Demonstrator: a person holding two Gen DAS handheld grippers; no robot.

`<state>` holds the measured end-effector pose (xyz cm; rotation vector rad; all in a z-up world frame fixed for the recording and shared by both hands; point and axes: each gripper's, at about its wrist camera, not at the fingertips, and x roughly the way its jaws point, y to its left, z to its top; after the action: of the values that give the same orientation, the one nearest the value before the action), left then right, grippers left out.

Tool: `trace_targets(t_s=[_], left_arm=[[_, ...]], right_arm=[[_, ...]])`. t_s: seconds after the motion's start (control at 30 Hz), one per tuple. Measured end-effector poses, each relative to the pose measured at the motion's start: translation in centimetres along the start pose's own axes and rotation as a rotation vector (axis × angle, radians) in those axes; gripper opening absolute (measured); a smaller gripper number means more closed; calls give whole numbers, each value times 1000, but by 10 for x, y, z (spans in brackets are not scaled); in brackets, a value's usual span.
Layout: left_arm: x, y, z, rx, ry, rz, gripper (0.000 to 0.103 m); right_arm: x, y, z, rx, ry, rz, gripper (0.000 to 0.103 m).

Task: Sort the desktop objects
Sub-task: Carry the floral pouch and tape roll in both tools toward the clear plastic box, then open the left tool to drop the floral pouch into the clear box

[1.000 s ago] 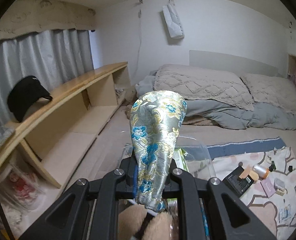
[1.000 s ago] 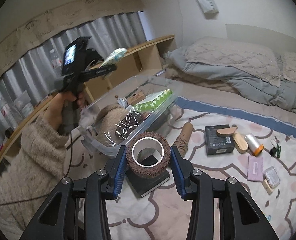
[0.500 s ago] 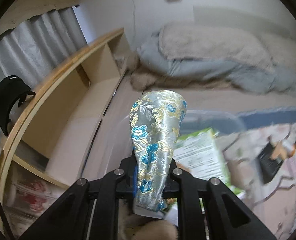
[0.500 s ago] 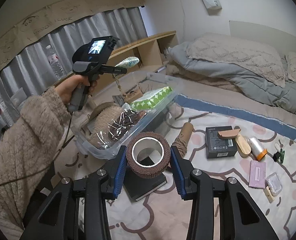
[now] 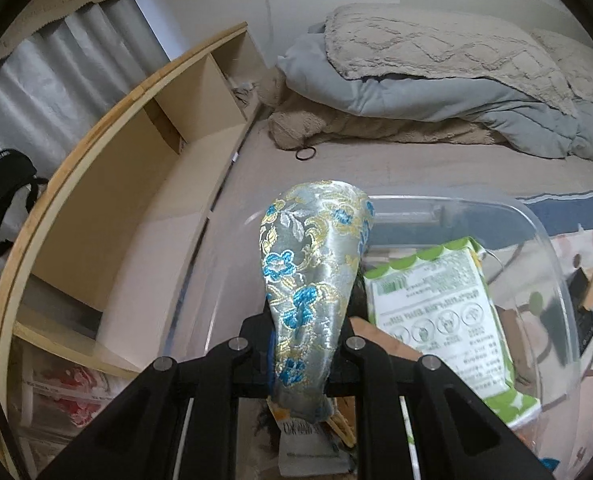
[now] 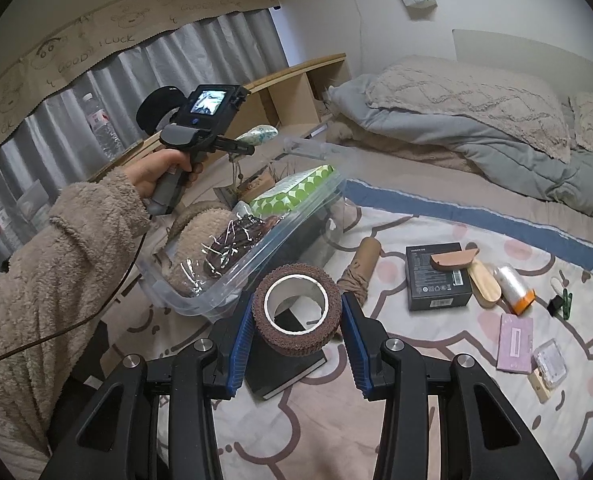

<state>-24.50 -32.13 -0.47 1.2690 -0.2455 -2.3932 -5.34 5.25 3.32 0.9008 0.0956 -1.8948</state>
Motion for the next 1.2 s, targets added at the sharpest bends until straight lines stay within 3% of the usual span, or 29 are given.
trace_targets(t_s=[0.07, 0.1, 0.17, 0.57, 0.87, 1.0, 1.2], left_arm=[[4, 1, 3, -12, -4, 15, 25], [6, 2, 3, -22, 0, 31, 48], [10, 3, 3, -34, 5, 59, 81], [-16, 7, -8, 0, -44, -14, 83], [-67, 16, -39, -77, -143, -111, 83], [-94, 15, -64, -90, -220, -149, 96], [-124, 20, -100, -135, -326, -164, 103]], right_arm=[[0, 0, 0, -2, 1, 3, 43], [0, 1, 0, -7, 2, 4, 43], [1, 2, 0, -12, 3, 6, 43], [4, 1, 1, 1, 5, 12, 43], [12, 6, 0, -3, 10, 10, 43], [22, 9, 0, -16, 23, 6, 43], [39, 13, 9, -37, 37, -13, 43]])
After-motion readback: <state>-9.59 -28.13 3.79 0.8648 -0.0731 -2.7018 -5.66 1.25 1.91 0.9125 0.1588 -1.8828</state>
